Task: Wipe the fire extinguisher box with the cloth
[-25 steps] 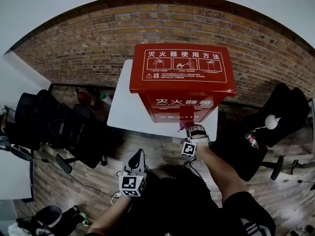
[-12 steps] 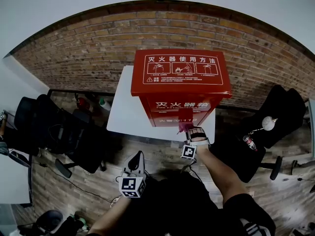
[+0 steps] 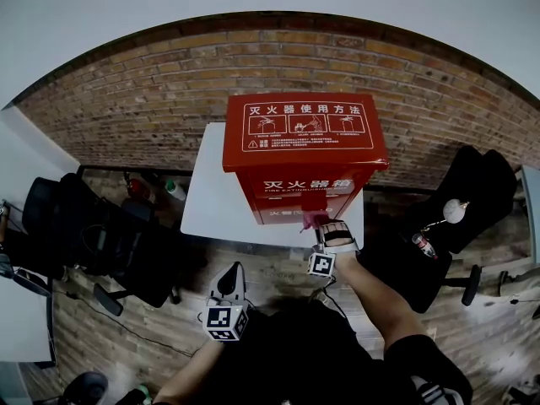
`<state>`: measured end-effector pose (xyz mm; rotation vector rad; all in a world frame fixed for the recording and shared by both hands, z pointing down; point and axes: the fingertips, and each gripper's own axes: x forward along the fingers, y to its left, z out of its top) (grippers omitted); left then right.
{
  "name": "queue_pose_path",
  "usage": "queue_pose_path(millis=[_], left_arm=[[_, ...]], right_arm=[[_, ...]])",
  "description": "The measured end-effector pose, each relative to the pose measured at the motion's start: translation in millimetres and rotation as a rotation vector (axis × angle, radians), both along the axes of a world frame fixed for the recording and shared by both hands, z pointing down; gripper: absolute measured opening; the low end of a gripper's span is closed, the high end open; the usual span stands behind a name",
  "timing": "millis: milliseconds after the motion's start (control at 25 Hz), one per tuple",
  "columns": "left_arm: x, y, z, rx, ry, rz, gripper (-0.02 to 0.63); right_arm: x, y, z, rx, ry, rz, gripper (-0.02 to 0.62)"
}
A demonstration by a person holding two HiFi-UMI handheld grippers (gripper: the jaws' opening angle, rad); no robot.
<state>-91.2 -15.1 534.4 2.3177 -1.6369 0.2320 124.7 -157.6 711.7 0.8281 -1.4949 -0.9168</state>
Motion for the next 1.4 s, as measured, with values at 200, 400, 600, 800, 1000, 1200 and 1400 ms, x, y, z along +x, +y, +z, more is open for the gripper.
queue_pose_path(millis=[200,400,600,800,1000,1200,1400], left_arm=[[-1.1,-2.3,-2.2,0.006,0.001,0.007,0.034],[-2.0,-4.0,-4.5,0.006,0.015,0.01,0.034],[-1.9,-4.8,-7.6,0.015,0.009,0.023,0.034],[-2.7,-4.6,-7.3,0.012,0.02,0.028,0.034],[-3.3,-5.5,-8.9,0.02,0.011,0.04,0.034],[-4.1,-6.2,-7.5,0.013,0.018,0.045,0.034],[-3.1,-5.1,-6.3,0.012,0.016,0.052,0.034]], right_arm=[[-0.2,0.3,-14.6,0.029,-0.005,0.003,0.101],[-0.4,-0.2,-32.4,0.067,-0.004,0.009,0.101],[0.5,-0.8,-51.6,0.102,-0.001,0.014,0.101],[-1.7,-0.3,-68.3,0.124,-0.008,0.007,0.101],[-1.5,0.6,-80.8,0.149,-0.006,0.01,0.101],[-3.9,0.0,-98.5,0.174,-0.015,0.011,0.101],[-6.4,-0.2,-114.3,0.198,-0.017,0.009,0.101]])
